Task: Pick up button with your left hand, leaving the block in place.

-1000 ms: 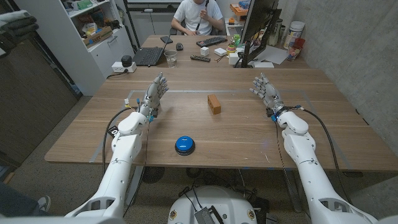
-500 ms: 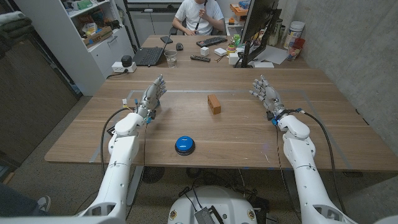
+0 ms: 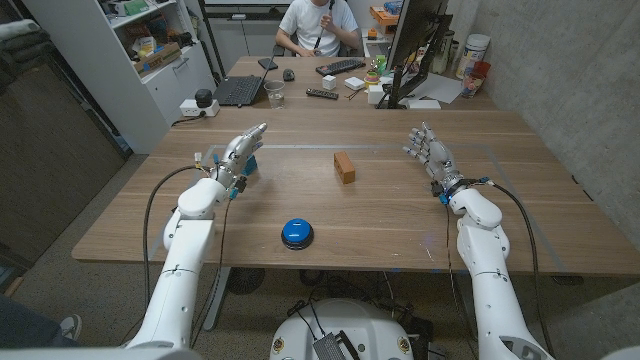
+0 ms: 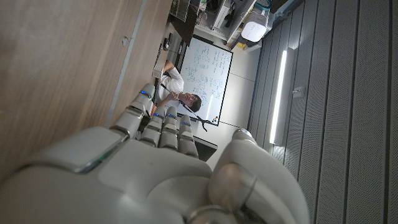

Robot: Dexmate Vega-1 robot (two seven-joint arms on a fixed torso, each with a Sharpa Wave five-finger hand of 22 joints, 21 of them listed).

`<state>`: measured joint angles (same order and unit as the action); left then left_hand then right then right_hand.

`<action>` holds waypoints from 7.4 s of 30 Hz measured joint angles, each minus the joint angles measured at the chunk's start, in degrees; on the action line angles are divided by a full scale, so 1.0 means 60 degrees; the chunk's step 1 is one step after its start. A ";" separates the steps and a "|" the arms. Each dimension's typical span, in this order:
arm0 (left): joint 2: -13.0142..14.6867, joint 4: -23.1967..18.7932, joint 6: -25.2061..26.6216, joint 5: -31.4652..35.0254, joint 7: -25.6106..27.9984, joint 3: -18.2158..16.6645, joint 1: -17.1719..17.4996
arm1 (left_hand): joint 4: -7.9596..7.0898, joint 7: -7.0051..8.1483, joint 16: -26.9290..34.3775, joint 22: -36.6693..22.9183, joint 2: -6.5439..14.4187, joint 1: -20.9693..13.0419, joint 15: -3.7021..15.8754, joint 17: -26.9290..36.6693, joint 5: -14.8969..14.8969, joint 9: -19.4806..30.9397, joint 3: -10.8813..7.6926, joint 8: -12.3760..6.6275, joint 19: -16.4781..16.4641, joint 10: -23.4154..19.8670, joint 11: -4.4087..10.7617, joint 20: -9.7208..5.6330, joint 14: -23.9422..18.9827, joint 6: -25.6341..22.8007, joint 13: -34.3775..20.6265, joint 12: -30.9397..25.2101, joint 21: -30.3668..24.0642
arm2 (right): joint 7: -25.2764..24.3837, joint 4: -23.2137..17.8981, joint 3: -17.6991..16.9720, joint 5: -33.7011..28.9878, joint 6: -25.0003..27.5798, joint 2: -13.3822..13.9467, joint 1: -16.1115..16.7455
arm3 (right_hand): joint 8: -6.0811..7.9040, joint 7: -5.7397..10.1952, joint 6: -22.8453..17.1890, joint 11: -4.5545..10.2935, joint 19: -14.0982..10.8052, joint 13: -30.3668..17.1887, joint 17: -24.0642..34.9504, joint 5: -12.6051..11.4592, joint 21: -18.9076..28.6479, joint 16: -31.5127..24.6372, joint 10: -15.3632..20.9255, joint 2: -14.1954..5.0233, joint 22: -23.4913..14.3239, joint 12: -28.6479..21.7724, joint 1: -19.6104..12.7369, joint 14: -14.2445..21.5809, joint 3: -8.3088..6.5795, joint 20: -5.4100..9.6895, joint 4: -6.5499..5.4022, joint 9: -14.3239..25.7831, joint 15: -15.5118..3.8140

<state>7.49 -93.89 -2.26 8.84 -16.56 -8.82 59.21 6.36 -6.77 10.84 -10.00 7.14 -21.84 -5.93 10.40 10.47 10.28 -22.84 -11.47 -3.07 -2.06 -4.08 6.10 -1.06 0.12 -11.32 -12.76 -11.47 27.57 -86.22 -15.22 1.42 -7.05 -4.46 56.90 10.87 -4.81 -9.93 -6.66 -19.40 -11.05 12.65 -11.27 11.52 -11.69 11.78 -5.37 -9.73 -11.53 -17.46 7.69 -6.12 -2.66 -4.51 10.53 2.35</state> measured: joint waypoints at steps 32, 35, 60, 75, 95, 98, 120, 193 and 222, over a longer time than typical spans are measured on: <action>0.2604 -0.2658 0.1160 0.3590 0.1603 0.2064 0.0970 | 0.0534 0.0569 0.0426 -0.0312 -0.0461 -0.1266 0.0218 0.0114 0.0000 0.0045 -0.0297 0.0000 -0.2573 -0.0264 0.0755 0.1042 -0.1968 -0.0480 -0.0227 -0.0146 -0.0969 | 0.0211 0.0087 -0.0085 -0.0496 0.0059 -0.0363 -0.0157 | 0.0000 0.0055 -0.0055 -0.0033 0.0004 0.0001 -0.0022 0.0000 0.0000 0.0000 0.0033 0.0000 0.0001 0.0000 0.0000 -0.0001 0.0000 -0.0140 0.0000 -0.0001 0.0000; 0.2869 -0.2845 0.1365 0.3868 0.1619 0.2270 0.0970 | 0.0476 0.0657 0.0426 -0.0312 -0.0498 -0.1304 0.0203 0.0149 0.0000 0.0045 -0.0237 -0.0001 -0.2915 -0.0263 0.0756 0.1056 -0.1982 -0.0569 -0.0244 -0.0146 -0.1086 | 0.0211 0.0147 -0.0093 -0.0520 0.0059 -0.0367 -0.0190 | 0.0000 0.0071 -0.0070 -0.0033 -0.0002 0.0001 -0.0022 0.0000 0.0000 0.0000 0.0033 0.0000 0.0001 0.0000 0.0000 0.0000 0.0000 -0.0209 0.0000 -0.0001 0.0000; 0.4336 -0.3996 0.1470 0.4511 0.0998 0.3426 0.0818 | 0.0388 0.1898 0.0201 -0.0108 -0.0837 -0.1366 -0.0386 0.0085 -0.0065 0.0088 -0.0022 -0.0493 -0.3348 -0.1407 0.0697 0.1097 -0.1926 -0.2674 -0.0487 -0.0673 -0.0840 | 0.0070 0.0311 -0.0101 -0.0785 0.0138 -0.0418 -0.0330 | 0.0000 0.0106 -0.0034 -0.0032 0.0020 -0.0049 -0.0020 0.0000 -0.0056 0.0000 0.0032 0.0000 0.0002 0.0000 0.0000 -0.0001 0.0000 -0.0292 0.0000 -0.0001 0.0000; 0.5189 -0.5001 0.1723 0.5028 0.0694 0.3714 0.1053 | 0.0423 0.1827 0.0316 -0.0136 -0.0963 -0.1418 -0.0257 0.0042 -0.0065 0.0088 0.0013 -0.0563 -0.3581 -0.2075 0.0853 0.1117 -0.2785 -0.3624 -0.0533 -0.0848 -0.0803 | -0.0031 0.0092 -0.0124 -0.0880 0.0295 -0.0456 -0.0309 | 0.0000 0.0105 -0.0034 -0.0032 0.0002 -0.0048 -0.0020 0.0000 -0.0056 0.0000 0.0032 0.0000 0.0002 0.0000 0.0000 0.0051 0.0000 -0.0343 0.0000 -0.0001 0.0052; 0.6227 -0.6280 0.2075 0.5644 0.0161 0.3963 0.1512 | 0.0391 0.1892 0.0316 -0.0134 -0.1076 -0.1455 -0.0150 0.0044 -0.0065 0.0086 0.0057 -0.0346 -0.4233 -0.2001 0.0779 0.1082 -0.2984 -0.3474 -0.0561 -0.0848 -0.0850 | -0.0181 0.0000 -0.0164 -0.0964 0.0404 -0.0507 -0.0431 | 0.0000 0.0105 -0.0034 0.0002 -0.0050 -0.0047 -0.0020 0.0000 -0.0056 0.0000 0.0067 0.0041 0.0002 0.0000 0.0041 0.0051 0.0041 -0.0394 0.0041 -0.0002 0.0051; 0.6323 -0.6396 0.2152 0.5717 0.0051 0.3997 0.1541 | 0.0430 0.1916 0.0316 -0.0134 -0.1079 -0.1610 -0.0150 0.0044 -0.0065 0.0086 0.0018 -0.0259 -0.4455 -0.1968 0.0746 0.1070 -0.2984 -0.3393 -0.0579 -0.0769 -0.0873 | -0.0189 0.0000 -0.0168 -0.0966 0.0412 -0.0510 -0.0434 | 0.0000 0.0105 -0.0034 0.0002 -0.0050 -0.0047 -0.0019 0.0000 -0.0055 0.0000 0.0067 0.0041 0.0002 0.0000 0.0041 0.0089 0.0041 -0.0394 0.0041 -0.0002 0.0013; 0.7492 -0.7564 0.2479 0.6120 -0.0801 0.3791 0.2217 | 0.0588 0.2092 0.0276 -0.0133 -0.1048 -0.2488 -0.0150 0.0069 0.0000 0.0085 -0.0143 -0.0028 -0.5707 -0.1709 0.0591 0.1054 -0.2984 -0.3028 -0.0621 -0.0616 -0.1211 | -0.0309 0.0093 -0.0124 -0.1126 0.0481 -0.0533 -0.0555 | 0.0000 0.0123 -0.0052 0.0002 -0.0114 -0.0046 -0.0019 0.0000 -0.0055 0.0000 0.0066 0.0039 0.0002 0.0000 0.0040 0.0103 0.0041 -0.0457 0.0041 -0.0002 -0.0002; 0.8396 -0.8244 0.4018 0.6781 -0.2914 0.4211 0.2457 | 0.0282 0.1766 0.0247 -0.0065 -0.1412 -0.2068 -0.0478 0.0133 0.0000 0.0129 0.0320 0.0001 -0.7394 -0.1657 0.0435 0.1082 -0.3484 -0.2967 -0.0831 -0.0592 -0.1229 | -0.0455 0.0711 -0.0117 -0.1238 0.0208 -0.0518 -0.0894 | 0.0073 0.0445 -0.0239 0.0087 -0.0390 -0.0044 -0.0064 -0.0065 -0.0018 -0.0036 0.0152 0.0152 0.0003 0.0000 0.0152 0.0015 0.0120 -0.0839 0.0119 -0.0002 -0.0121; 0.8177 -0.8019 0.4037 0.6937 -0.3696 0.4824 0.1955 | 0.0282 0.1777 0.0201 -0.0067 -0.1374 -0.2031 -0.0572 0.0134 0.0000 0.0176 0.0320 0.0001 -0.7395 -0.1576 0.0354 0.1082 -0.3387 -0.2955 -0.0842 -0.0591 -0.1153 | -0.0418 0.1031 -0.0211 -0.1144 0.0151 -0.0412 -0.1016 | 0.0073 0.0481 -0.0275 0.0086 -0.0475 -0.0043 -0.0063 -0.0065 -0.0018 -0.0036 0.0151 0.0099 0.0003 0.0000 0.0204 0.0015 0.0120 -0.0923 0.0119 -0.0002 -0.0120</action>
<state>56.55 -142.00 21.96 50.46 -38.74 20.13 70.93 8.05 3.90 12.05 -10.40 -1.11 -34.02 -9.37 11.20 10.47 11.34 -20.93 -11.47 -47.44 -11.52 -1.95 12.59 -21.38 -17.60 -16.38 -16.31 -18.39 25.07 -80.03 -16.49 -5.45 -6.15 -6.93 50.80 11.30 -1.93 -11.58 -6.14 -22.25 -11.31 12.27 -11.66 11.41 -11.91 12.68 -4.77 -9.72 -11.53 -16.23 7.78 -5.40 -8.20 -3.80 10.52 1.63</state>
